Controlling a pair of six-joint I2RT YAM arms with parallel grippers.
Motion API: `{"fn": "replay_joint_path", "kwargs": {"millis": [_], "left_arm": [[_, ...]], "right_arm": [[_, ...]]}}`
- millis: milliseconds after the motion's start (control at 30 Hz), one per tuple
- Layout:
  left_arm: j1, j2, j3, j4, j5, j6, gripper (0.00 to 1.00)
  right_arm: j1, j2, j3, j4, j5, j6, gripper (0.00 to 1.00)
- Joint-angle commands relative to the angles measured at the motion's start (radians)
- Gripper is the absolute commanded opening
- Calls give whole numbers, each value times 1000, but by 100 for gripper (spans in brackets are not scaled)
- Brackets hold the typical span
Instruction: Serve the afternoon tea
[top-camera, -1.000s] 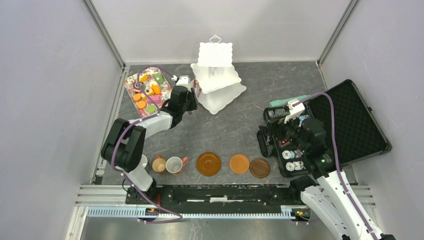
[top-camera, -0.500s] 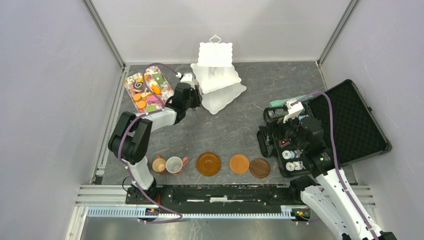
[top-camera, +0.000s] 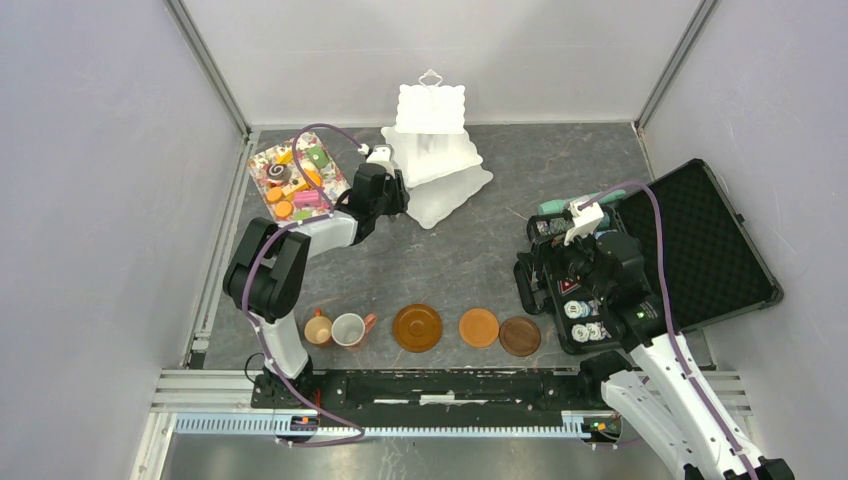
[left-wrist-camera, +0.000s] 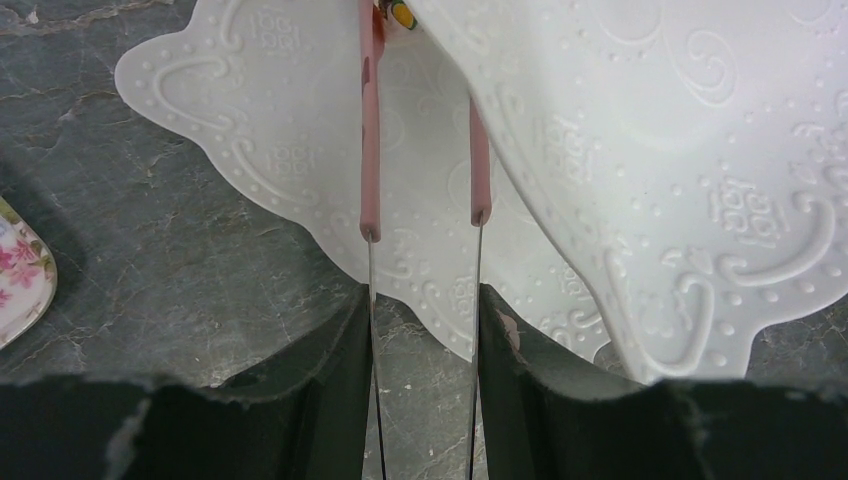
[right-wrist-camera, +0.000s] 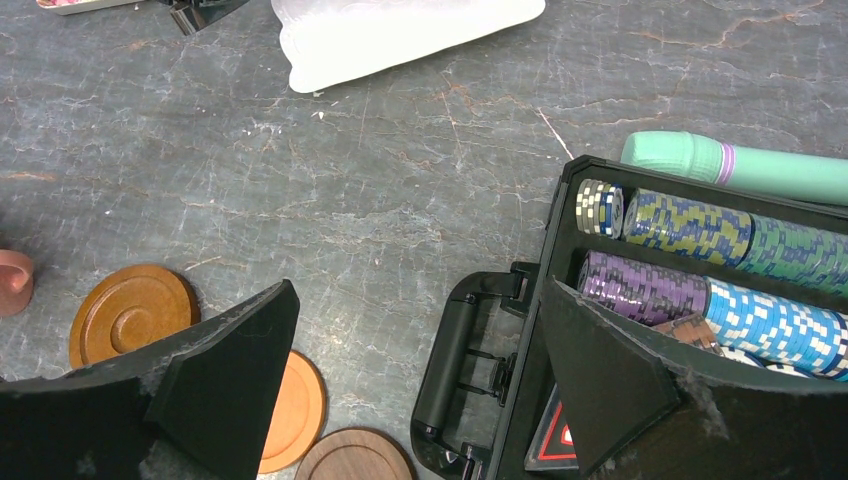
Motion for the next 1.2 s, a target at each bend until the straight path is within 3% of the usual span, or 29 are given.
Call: {"fn": "replay_joint_path", "kwargs": {"millis": [0,533,1167], "left_arm": [[-4,-13,45,31,-3,11,35],[-2,-70,37,-4,-10,33,52],[-3,-182,-8,-79,-11,39,55]], "right_arm": [[-2,-3,0,41,-3,-2,98],[-2,-4,-12,55,-7,9,98],[-2,-13,-18,61,-13,7,98]]}}
